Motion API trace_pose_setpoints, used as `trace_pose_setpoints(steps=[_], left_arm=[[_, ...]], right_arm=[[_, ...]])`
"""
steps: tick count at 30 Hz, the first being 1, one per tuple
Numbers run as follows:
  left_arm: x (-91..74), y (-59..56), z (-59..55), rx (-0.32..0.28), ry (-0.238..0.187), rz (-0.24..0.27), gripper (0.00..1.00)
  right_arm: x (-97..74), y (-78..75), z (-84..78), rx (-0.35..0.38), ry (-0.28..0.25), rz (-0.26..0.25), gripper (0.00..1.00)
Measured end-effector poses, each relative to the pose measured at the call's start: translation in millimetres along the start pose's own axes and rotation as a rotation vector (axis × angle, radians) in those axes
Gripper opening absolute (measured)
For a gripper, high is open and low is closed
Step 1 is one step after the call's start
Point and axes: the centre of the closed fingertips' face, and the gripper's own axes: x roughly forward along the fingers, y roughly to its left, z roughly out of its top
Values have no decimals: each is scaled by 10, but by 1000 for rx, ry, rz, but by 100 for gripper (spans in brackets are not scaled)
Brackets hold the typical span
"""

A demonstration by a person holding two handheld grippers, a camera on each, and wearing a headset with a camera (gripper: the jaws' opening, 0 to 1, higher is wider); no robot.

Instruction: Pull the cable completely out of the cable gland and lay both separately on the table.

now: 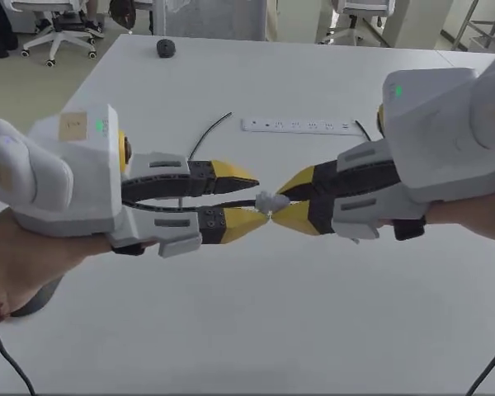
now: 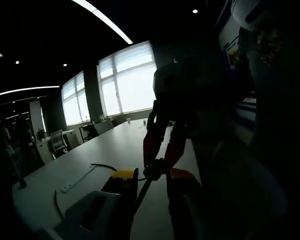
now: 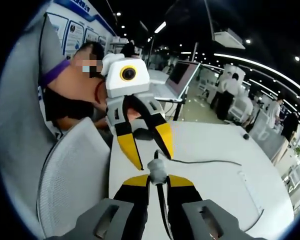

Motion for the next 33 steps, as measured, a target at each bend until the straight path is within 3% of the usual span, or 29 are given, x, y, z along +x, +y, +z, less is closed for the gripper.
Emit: trace_pose_setpoints(steps=[3, 7, 13, 16, 23, 31, 33], left_arm=[[7, -10, 15, 5, -6, -18, 20], [12, -37, -47, 32, 25, -46, 21], [-16, -138, 0, 72, 2, -100, 22], [-33, -129, -25, 79, 11, -98, 19], [-72, -185, 13, 94, -17, -115, 18], [-91, -304, 81, 86, -57, -169, 17], [-89, -308, 89, 108, -58, -160, 17]], right_arm=[[-2, 25, 6, 9, -7, 14, 8], [-4, 62, 30, 19, -15, 38, 8], [-9, 125, 57, 16, -18, 61, 8], [-1, 155, 49, 16, -13, 69, 8], [-13, 233, 84, 32, -29, 99, 8], [-66, 356, 162, 60, -77, 180, 8], [-71, 344, 152, 58, -72, 177, 8]])
